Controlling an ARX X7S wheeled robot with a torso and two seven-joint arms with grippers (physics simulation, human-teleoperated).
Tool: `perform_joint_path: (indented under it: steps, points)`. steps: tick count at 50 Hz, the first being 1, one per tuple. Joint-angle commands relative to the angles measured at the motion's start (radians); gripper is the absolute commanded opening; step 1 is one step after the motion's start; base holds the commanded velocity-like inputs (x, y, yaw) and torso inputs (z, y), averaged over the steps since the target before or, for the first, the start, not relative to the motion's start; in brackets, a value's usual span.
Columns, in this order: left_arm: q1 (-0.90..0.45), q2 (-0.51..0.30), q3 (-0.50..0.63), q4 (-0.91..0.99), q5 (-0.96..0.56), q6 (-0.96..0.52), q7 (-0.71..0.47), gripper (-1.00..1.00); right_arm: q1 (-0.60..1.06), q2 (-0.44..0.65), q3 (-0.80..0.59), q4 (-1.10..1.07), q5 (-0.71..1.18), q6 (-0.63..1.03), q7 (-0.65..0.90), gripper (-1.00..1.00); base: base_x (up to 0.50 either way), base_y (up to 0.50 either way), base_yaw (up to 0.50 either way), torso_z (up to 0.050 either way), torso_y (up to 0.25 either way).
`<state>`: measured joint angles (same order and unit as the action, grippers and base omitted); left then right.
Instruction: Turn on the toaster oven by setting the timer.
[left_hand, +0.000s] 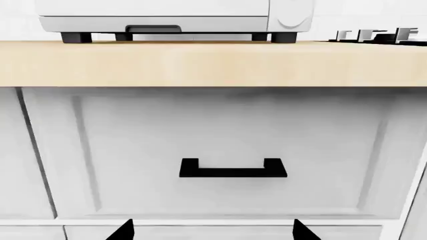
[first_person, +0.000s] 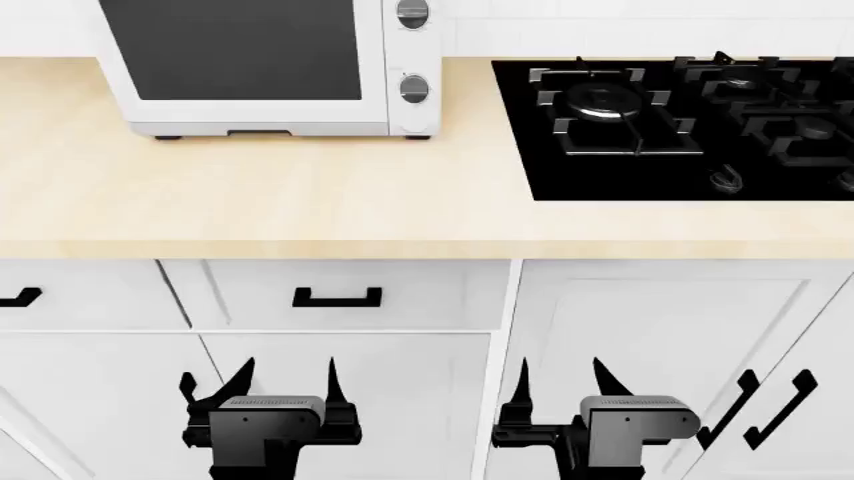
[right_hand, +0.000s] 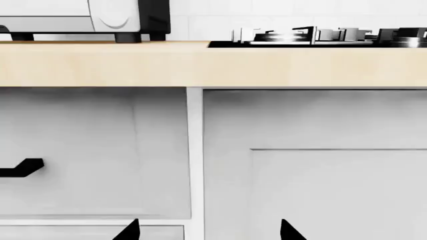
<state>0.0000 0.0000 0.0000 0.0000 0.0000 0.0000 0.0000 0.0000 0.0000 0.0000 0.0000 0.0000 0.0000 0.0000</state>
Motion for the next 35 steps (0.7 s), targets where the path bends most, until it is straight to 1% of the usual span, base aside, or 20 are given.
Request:
perform_joint_path:
  steps: [1, 9, 15, 16, 19, 20, 22, 24, 26, 27, 29, 30, 31, 34, 35]
  points:
    - [0.004, -0.018, 0.016, 0.010, -0.009, 0.004, -0.022, 1.00, 0.003, 0.017, -0.021, 0.005, 0.008, -0.009, 0.022, 1.00, 0.00, 0.00, 0.00, 0.000, 0.000]
    - [0.025, -0.044, 0.044, 0.027, -0.028, 0.014, -0.050, 1.00, -0.006, 0.041, -0.052, -0.008, 0.016, -0.012, 0.062, 1.00, 0.00, 0.00, 0.00, 0.000, 0.000]
    - [0.016, -0.054, 0.063, 0.025, -0.030, 0.015, -0.068, 1.00, -0.011, 0.054, -0.066, -0.028, 0.032, -0.002, 0.072, 1.00, 0.00, 0.00, 0.00, 0.000, 0.000]
    - [0.019, -0.055, 0.063, 0.049, -0.037, 0.004, -0.069, 1.00, -0.015, 0.056, -0.065, -0.050, 0.041, 0.010, 0.072, 1.00, 0.00, 0.00, 0.00, 0.000, 0.000]
    - [0.064, -0.068, 0.059, 0.207, -0.067, -0.041, -0.066, 1.00, -0.044, 0.069, -0.064, -0.173, 0.062, 0.063, 0.072, 1.00, 0.00, 0.00, 0.00, 0.000, 0.000]
    - [0.073, -0.074, 0.055, 0.272, -0.075, -0.068, -0.070, 1.00, -0.056, 0.078, -0.062, -0.241, 0.085, 0.120, 0.064, 1.00, 0.00, 0.00, 0.00, 0.000, 0.000]
    - [0.088, -0.085, 0.048, 0.358, -0.084, -0.119, -0.078, 1.00, -0.065, 0.085, -0.056, -0.319, 0.086, 0.170, 0.079, 1.00, 0.00, 0.00, 0.00, 0.000, 0.000]
    - [0.081, -0.107, 0.049, 0.457, -0.070, -0.205, -0.088, 1.00, -0.059, 0.100, -0.046, -0.427, 0.111, 0.268, 0.082, 1.00, 0.00, 0.00, 0.00, 0.000, 0.000]
    - [0.071, -0.119, 0.036, 0.515, -0.084, -0.265, -0.092, 1.00, -0.051, 0.114, -0.046, -0.487, 0.116, 0.316, 0.084, 1.00, 0.00, 0.00, 0.00, 0.000, 0.000]
    - [0.073, -0.122, 0.012, 0.558, -0.125, -0.308, -0.088, 1.00, -0.044, 0.125, -0.050, -0.526, 0.114, 0.361, 0.086, 1.00, 0.00, 0.00, 0.00, 0.000, 0.000]
    - [0.047, -0.142, 0.001, 0.617, -0.162, -0.402, -0.080, 1.00, -0.020, 0.146, -0.051, -0.583, 0.122, 0.442, 0.081, 1.00, 0.00, 0.00, 0.00, 0.000, 0.000]
    - [0.029, -0.156, -0.008, 0.653, -0.203, -0.480, -0.067, 1.00, -0.005, 0.156, -0.044, -0.617, 0.144, 0.504, 0.074, 1.00, 0.00, 0.00, 0.00, 0.000, 0.000]
    - [0.019, -0.162, -0.016, 0.675, -0.223, -0.526, -0.067, 1.00, 0.012, 0.163, -0.044, -0.625, 0.147, 0.531, 0.073, 1.00, 0.00, 0.00, 0.00, 0.000, 0.000]
    - [-0.064, -0.186, -0.042, 0.734, -0.306, -0.737, -0.069, 1.00, 0.073, 0.189, -0.056, -0.667, 0.138, 0.642, 0.079, 1.00, 0.00, 0.00, 0.00, 0.000, 0.000]
    - [-0.082, -0.190, -0.048, 0.741, -0.314, -0.758, -0.072, 1.00, 0.090, 0.190, -0.053, -0.676, 0.146, 0.679, 0.080, 1.00, 0.00, 0.00, 0.00, 0.000, 0.000]
